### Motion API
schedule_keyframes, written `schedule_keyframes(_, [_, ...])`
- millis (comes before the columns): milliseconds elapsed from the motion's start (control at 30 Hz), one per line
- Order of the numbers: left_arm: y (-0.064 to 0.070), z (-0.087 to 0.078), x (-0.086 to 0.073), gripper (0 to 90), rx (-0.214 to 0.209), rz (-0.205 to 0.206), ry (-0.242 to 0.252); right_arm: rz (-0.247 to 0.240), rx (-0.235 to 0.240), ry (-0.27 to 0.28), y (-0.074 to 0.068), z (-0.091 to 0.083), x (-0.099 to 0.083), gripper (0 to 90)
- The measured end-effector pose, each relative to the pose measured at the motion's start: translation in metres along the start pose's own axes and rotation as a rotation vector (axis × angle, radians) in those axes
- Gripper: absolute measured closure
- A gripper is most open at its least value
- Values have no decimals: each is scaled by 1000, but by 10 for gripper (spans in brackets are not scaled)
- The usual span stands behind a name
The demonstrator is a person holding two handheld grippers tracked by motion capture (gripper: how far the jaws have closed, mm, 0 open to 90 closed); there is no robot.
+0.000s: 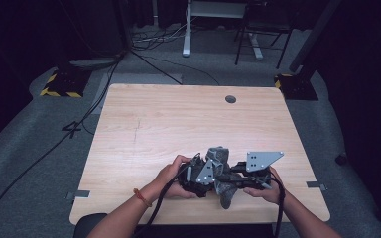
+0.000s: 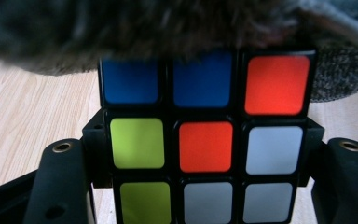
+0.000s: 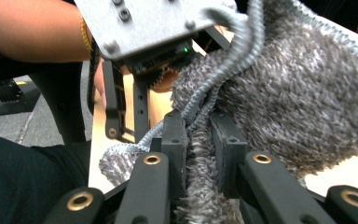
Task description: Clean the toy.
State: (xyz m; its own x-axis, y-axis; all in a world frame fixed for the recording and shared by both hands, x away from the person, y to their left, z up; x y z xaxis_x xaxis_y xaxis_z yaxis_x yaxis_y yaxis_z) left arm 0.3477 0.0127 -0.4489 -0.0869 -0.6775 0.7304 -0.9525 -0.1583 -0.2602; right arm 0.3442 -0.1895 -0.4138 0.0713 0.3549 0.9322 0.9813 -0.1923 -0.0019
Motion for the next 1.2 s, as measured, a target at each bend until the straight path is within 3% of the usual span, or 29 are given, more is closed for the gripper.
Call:
schedule_keyframes(67, [-1, 3, -1, 325, 0, -16, -5, 11, -2, 4, 1, 1, 0, 778])
schedule_keyframes(200, [-2, 2, -2, 329, 7, -7, -11, 15, -10, -7, 4, 2, -3, 777])
schedule_keyframes(500, [-8, -23, -3, 331, 30, -29, 86, 72, -80, -50, 25, -8, -22, 777])
schedule_keyframes(567, [-9, -26, -3, 331, 30, -38, 107, 102, -70, -48, 29, -8, -25, 777])
schedule_keyframes(667, [-9, -29, -3, 331, 36, -40, 125, 96, -73, -82, 31, -3, -30, 777])
schedule_keyframes(800, [-8, -32, -1, 331, 30, -40, 157, 114, -40, -87, 32, 0, -34, 777])
schedule_keyframes(867, [-9, -30, -2, 330, 20, -46, 154, 131, 7, -49, 31, 0, -33, 777])
schedule_keyframes(1033, [-5, -27, -2, 326, 16, -40, 139, 116, 73, 0, 28, -5, -32, 778])
schedule_keyframes(1200, [-2, -24, -1, 325, 1, -26, 119, 85, 100, 34, 23, -8, -26, 778])
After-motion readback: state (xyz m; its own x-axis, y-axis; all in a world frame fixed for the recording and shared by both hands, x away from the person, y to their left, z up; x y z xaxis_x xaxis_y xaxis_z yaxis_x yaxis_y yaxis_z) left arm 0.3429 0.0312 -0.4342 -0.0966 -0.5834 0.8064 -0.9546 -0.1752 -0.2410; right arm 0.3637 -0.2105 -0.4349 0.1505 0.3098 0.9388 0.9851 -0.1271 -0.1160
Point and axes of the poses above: each handheld gripper's, and its own axes: z roughly forward along the jaws, x roughly out of its top, y roughly to its right, the point moved 1 cm from there along z, roughly forward along the jaws, and after that the axes turned 6 degrees about y, right-handed, at the moved point
